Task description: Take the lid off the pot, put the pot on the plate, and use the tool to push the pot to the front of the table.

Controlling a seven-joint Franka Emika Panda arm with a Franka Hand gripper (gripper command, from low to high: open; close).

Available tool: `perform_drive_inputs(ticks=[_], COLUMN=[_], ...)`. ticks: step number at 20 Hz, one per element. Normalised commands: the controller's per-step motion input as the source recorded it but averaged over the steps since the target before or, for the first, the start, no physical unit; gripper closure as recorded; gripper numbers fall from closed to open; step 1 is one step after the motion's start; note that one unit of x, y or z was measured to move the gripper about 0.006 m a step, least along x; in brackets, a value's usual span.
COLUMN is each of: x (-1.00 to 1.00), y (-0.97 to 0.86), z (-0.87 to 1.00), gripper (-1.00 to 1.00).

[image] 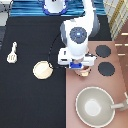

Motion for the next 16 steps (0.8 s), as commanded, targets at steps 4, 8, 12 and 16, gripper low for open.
perform_drive_inputs(ticks=[4, 8, 12, 16], x=[-0.61, -0.56, -0.39, -0.31], y=[-0.38, -0.41, -0.56, -0.63], z=[0.69, 0.63, 0.57, 0.47], gripper=[1.00, 1.00, 1.00, 1.00])
